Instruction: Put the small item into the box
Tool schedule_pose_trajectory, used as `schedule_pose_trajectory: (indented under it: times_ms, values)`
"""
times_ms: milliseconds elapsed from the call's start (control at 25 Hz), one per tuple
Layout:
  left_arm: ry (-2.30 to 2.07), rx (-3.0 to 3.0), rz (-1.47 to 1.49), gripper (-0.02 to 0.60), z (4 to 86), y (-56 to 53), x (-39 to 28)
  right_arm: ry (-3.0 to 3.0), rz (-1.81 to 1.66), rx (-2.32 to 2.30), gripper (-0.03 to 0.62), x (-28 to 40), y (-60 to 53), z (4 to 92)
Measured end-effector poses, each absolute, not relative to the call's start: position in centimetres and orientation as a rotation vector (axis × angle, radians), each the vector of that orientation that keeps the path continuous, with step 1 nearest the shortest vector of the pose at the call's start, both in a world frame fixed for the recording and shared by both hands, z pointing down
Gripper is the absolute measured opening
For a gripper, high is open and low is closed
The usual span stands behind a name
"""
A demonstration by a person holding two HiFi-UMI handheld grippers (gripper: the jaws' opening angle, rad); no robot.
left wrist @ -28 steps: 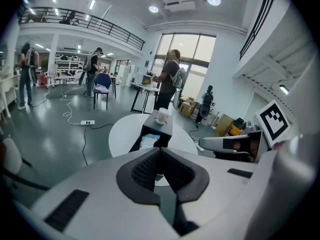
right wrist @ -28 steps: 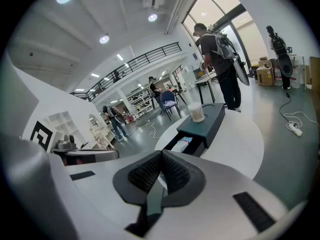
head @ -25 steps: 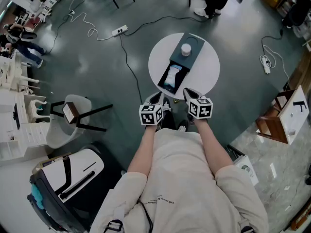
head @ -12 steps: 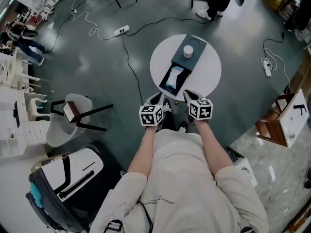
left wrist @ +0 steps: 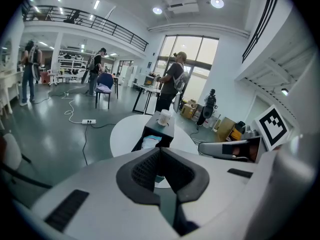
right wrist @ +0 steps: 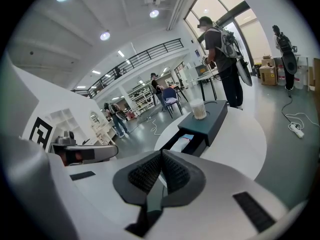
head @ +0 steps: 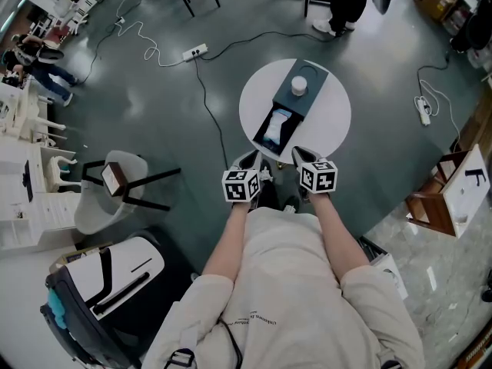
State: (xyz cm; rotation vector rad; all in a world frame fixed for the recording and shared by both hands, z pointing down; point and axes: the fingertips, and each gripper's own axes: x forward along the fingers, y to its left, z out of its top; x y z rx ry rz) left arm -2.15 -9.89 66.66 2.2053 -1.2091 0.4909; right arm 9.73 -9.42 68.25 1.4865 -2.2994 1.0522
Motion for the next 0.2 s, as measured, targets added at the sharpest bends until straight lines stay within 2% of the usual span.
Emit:
schedule_pose_trajectory:
  times_ms: [200]
  values:
    - [-1.2, 2.207, 0.511, 0.021, 66.86, -9.44, -2.16, -2.353, 1.156, 1.452, 0.037, 9.05, -9.19, 68.23]
